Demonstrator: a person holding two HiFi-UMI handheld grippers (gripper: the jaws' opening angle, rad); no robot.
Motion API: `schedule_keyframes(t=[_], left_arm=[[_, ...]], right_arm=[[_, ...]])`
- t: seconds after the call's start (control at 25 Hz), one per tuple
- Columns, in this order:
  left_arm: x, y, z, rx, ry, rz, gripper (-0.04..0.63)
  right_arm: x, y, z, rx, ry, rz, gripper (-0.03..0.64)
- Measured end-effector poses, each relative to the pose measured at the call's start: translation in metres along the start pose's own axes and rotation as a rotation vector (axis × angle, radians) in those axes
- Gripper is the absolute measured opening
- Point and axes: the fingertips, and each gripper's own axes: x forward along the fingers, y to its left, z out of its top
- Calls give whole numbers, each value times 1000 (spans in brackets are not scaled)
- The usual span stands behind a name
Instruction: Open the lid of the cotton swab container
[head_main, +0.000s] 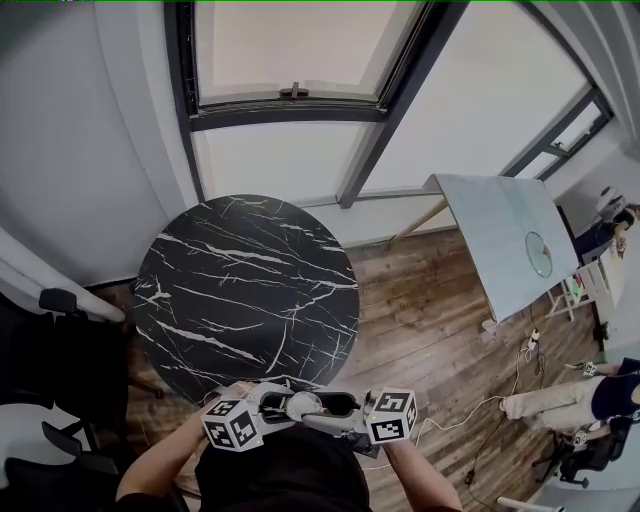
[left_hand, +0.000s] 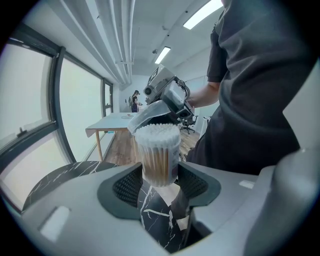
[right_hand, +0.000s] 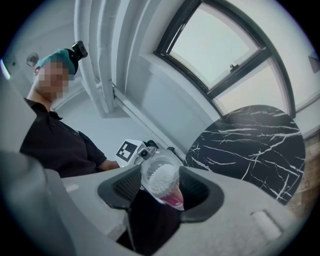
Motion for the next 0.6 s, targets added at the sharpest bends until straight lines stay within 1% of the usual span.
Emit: schedule_keyframes(t=[0.12, 0.4, 0.6], left_arm=[[0, -1, -1, 16, 3, -3, 230], [2, -1, -5, 41, 7, -16, 230], [2, 0, -5, 49, 0, -23, 230]], right_arm=[[-1, 0, 2, 63, -9, 20, 238], [-4, -5, 8, 249, -39, 77, 241], [-4, -6, 13, 318, -42, 91, 241]])
